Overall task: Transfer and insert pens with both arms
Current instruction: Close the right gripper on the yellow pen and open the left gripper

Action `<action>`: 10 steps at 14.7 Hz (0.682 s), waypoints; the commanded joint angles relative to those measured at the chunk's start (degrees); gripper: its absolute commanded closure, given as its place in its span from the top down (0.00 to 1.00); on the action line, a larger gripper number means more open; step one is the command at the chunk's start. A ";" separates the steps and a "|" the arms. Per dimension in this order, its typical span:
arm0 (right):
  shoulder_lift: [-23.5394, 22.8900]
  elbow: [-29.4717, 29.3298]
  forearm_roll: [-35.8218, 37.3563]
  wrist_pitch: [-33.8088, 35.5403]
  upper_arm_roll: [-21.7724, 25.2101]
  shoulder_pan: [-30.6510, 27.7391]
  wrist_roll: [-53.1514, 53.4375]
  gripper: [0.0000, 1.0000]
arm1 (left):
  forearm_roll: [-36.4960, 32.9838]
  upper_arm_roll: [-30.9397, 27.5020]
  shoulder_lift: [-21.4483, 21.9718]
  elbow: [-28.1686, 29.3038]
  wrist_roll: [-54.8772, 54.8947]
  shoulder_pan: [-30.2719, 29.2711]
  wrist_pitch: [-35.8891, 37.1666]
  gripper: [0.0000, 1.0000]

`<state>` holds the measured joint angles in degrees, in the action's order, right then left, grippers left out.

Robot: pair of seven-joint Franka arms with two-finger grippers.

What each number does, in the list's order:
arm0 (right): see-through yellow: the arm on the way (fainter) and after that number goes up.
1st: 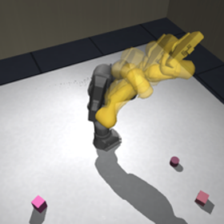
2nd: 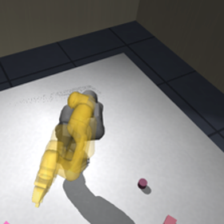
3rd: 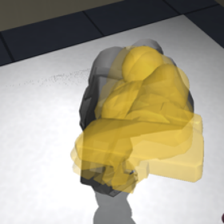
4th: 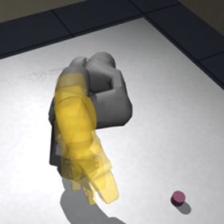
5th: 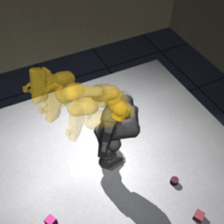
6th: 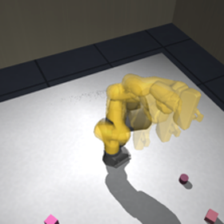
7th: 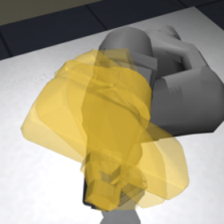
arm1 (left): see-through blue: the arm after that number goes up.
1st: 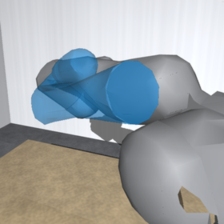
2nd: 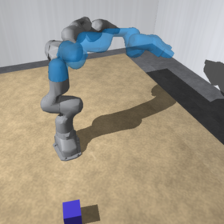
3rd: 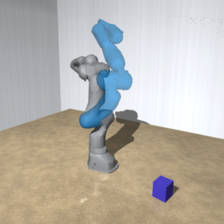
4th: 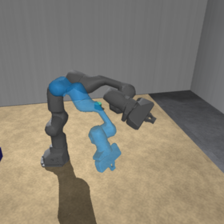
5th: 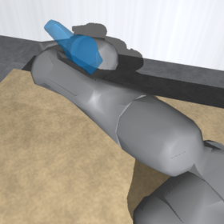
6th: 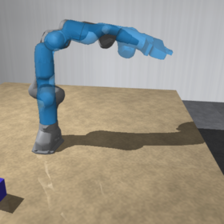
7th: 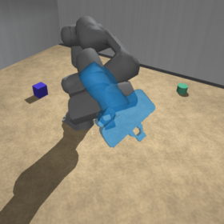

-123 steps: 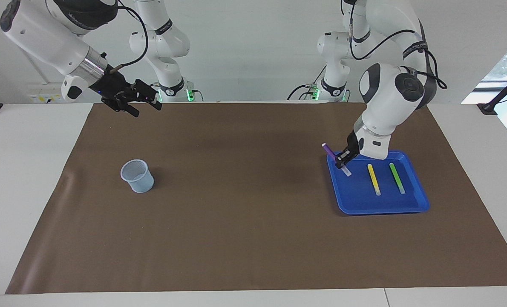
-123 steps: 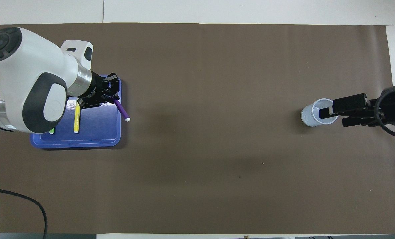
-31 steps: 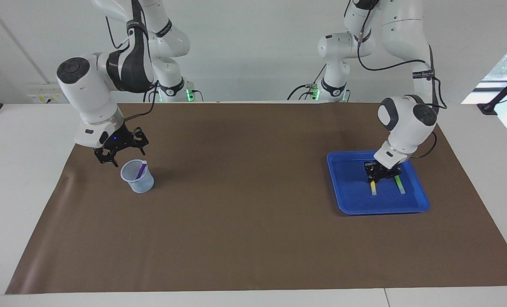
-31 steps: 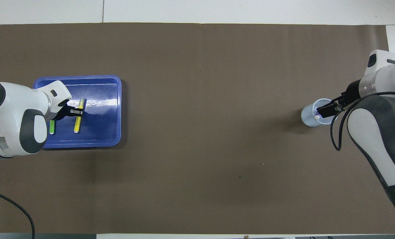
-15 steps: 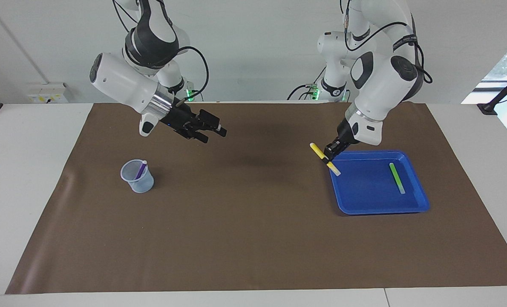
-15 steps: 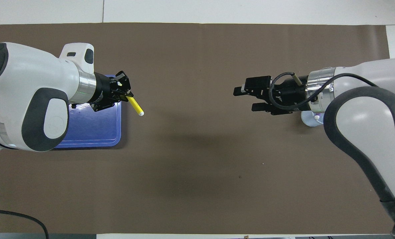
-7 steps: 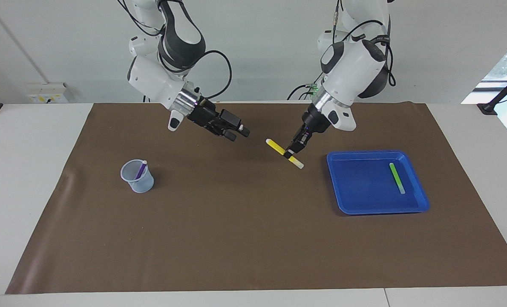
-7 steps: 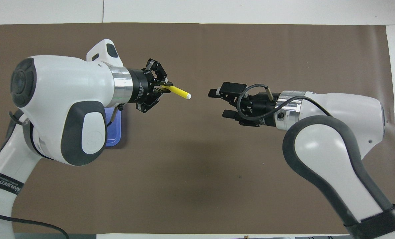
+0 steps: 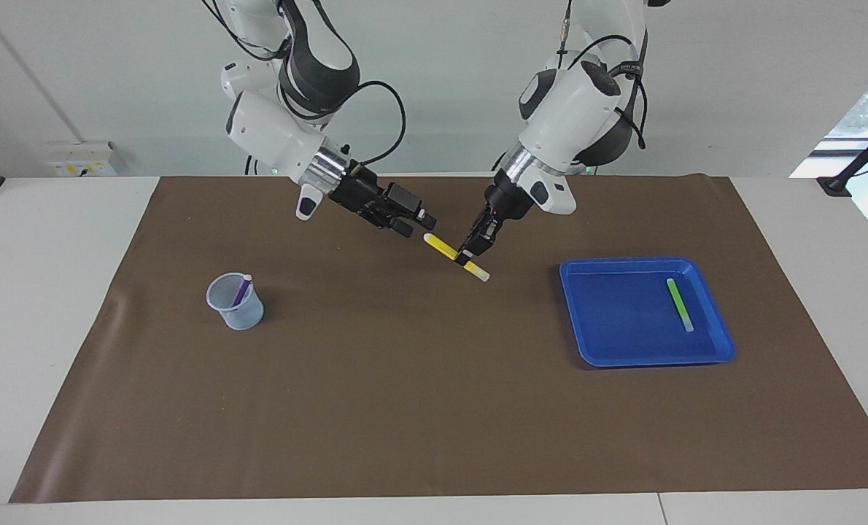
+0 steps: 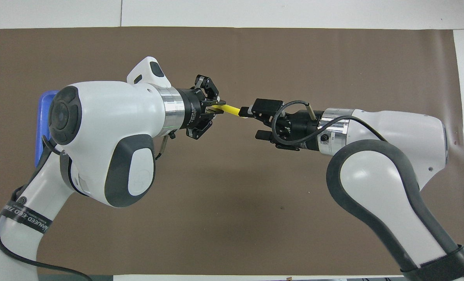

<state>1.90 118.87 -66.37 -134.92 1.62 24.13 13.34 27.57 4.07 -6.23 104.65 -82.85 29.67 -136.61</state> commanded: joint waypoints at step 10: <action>-0.32 -1.89 -1.04 -0.43 -0.30 -0.14 0.81 0.49 | 0.99 -0.82 1.22 2.31 -0.47 2.50 -1.21 0.00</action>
<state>1.80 117.53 -66.37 -134.94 1.57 24.13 13.44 27.58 3.96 -6.20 105.29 -83.10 31.24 -136.82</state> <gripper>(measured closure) 0.441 0.837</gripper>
